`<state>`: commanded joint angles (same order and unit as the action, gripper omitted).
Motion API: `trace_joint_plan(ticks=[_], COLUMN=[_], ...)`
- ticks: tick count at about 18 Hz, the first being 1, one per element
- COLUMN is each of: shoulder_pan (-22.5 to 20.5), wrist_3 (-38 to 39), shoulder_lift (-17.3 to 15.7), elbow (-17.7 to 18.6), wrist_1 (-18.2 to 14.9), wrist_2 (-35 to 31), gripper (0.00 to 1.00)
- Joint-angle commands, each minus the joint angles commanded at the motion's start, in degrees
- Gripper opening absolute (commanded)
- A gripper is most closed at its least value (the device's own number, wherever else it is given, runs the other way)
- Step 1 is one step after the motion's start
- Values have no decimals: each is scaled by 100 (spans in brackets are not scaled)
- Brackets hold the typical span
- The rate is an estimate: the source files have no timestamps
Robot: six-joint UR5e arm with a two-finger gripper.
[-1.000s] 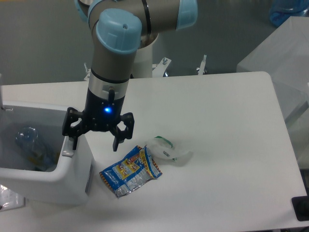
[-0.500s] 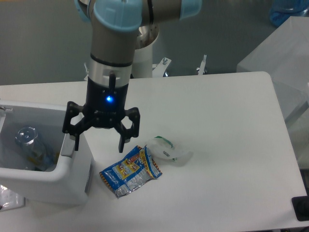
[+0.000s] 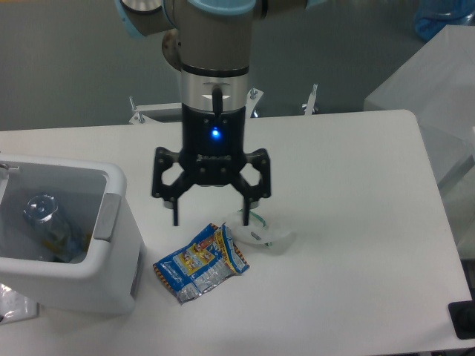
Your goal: Open the trash can
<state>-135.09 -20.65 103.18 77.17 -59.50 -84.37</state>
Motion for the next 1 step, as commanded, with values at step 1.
trace_joint_plan(ticks=[1], shoulder_pan=[0], wrist_3=[0], shoulder_lift=[9], elbow=[9], wrist_1=[0], wrist_2=[-27], gripper=[100])
